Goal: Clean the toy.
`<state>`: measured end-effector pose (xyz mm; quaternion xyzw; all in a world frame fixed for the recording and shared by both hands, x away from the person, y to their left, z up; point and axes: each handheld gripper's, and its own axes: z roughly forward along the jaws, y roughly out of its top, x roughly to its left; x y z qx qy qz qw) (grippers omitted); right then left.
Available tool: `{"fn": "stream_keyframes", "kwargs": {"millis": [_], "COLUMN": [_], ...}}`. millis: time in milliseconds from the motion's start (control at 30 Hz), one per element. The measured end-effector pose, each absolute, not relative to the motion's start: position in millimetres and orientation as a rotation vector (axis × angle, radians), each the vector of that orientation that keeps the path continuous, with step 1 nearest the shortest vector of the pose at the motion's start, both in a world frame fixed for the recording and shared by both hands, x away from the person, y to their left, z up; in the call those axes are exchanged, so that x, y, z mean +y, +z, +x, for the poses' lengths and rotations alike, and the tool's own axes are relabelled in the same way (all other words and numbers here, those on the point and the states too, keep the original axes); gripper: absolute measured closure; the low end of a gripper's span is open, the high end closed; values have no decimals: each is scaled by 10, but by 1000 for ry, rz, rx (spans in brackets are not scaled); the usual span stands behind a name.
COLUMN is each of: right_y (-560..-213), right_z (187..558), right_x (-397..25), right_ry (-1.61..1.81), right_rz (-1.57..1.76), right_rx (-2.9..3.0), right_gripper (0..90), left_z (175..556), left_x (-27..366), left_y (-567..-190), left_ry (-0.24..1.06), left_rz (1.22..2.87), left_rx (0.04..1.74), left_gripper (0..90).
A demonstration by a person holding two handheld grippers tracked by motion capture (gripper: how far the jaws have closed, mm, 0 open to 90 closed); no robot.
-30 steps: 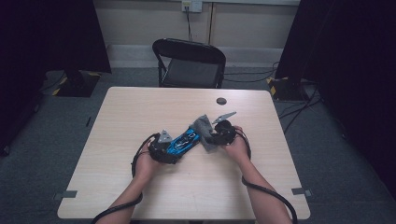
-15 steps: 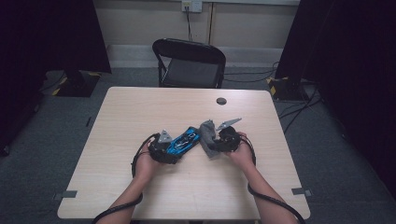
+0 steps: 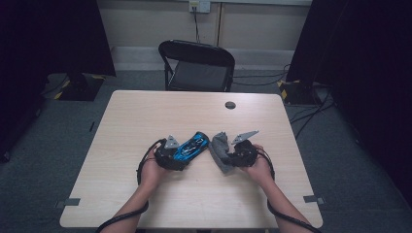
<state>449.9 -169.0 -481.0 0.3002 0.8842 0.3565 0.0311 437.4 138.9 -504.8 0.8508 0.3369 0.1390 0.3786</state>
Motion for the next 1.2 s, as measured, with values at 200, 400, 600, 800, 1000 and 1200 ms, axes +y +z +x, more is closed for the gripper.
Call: {"fn": "stream_keyframes", "kwargs": {"millis": [200,400,600,800,1000,1200], "right_y": [-4736,-4654,-4604,-4606,-4644,-4769], "right_z": [4492,4577,4735,4929,5132,5230], "right_x": [-1875,-2030,-2026,-1814,-1466,-1250], "right_ry": [1118,1140,1149,1129,1105,1051], "right_rz": [973,1038,1091,1064,1024,974], "right_rx": [2675,2596,2512,2492,2532,2603], "right_gripper": [735,736,737,737,736,733], "left_z": [4378,4377,4368,4366,4365,4358], "left_x": [1383,1382,1383,1388,1389,1386], "left_y": [-5045,-5044,-5047,-5050,-5051,-5053], "left_ry": [354,355,354,356,356,359], "left_rz": [2177,2176,2174,2171,2170,2164], "left_rx": [862,864,867,863,863,868], "left_gripper": [259,259,259,259,259,259]}}
